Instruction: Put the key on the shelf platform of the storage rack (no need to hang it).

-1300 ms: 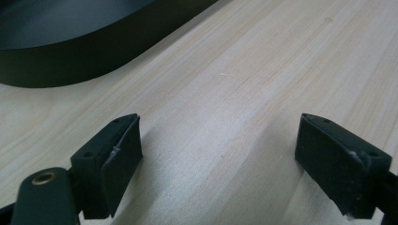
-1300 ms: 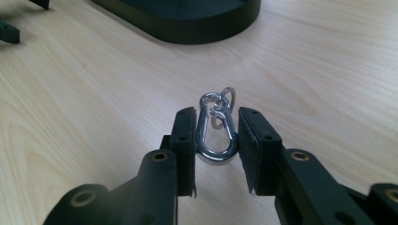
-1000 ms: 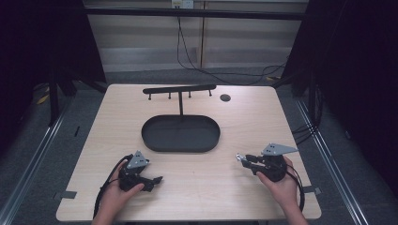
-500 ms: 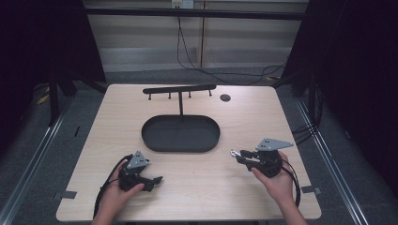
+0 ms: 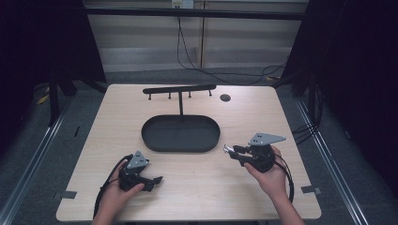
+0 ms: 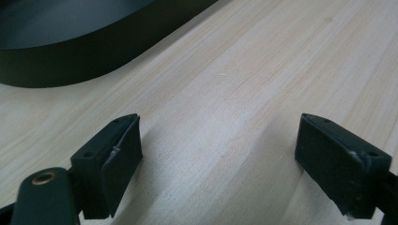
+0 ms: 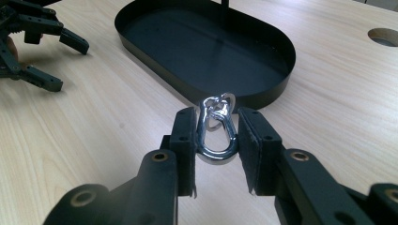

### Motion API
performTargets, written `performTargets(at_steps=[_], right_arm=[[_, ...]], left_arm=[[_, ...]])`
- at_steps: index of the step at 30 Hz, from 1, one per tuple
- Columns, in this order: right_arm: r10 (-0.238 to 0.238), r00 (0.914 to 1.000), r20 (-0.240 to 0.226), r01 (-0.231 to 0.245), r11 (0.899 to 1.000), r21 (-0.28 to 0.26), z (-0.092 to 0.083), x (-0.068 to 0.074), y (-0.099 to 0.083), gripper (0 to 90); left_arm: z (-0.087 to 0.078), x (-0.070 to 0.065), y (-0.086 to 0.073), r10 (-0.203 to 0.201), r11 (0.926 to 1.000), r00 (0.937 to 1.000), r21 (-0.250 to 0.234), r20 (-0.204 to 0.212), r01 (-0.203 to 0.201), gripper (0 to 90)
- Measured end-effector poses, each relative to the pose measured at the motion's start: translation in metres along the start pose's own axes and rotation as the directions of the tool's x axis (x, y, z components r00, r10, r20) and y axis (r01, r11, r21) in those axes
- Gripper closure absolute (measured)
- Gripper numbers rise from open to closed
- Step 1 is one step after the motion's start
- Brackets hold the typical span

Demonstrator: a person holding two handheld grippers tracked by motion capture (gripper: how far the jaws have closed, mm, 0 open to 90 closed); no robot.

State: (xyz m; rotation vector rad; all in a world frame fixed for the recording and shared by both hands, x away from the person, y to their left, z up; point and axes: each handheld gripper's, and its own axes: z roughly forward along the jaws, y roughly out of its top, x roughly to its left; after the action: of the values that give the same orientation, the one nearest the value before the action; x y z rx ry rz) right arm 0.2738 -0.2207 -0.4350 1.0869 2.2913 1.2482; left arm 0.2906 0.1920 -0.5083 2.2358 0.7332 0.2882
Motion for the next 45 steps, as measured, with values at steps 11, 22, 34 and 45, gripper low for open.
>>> performTargets(at_steps=[11,22,34,45], right_arm=[[-0.011,0.9999,-0.011,0.011,1.000,-0.018,0.007,0.004,0.018,68.8],[-0.036,0.9992,-0.015,0.036,0.999,-0.021,0.020,0.011,0.038,68.8],[-0.042,0.9990,-0.015,0.042,0.999,-0.035,0.034,0.014,0.051,68.7],[-0.040,0.9992,-0.007,0.039,0.998,-0.051,0.043,0.014,0.063,68.8]], left_arm=[[0.000,0.000,0.000,0.001,1.0000,1.0000,0.000,0.000,-0.001,14.8],[0.000,0.000,0.000,0.000,1.0000,1.0000,0.000,0.000,0.000,14.8],[0.000,0.000,0.000,0.001,1.0000,1.0000,0.001,0.000,-0.001,14.8],[0.000,0.000,0.000,0.000,1.0000,1.0000,0.000,0.000,0.000,14.8]])
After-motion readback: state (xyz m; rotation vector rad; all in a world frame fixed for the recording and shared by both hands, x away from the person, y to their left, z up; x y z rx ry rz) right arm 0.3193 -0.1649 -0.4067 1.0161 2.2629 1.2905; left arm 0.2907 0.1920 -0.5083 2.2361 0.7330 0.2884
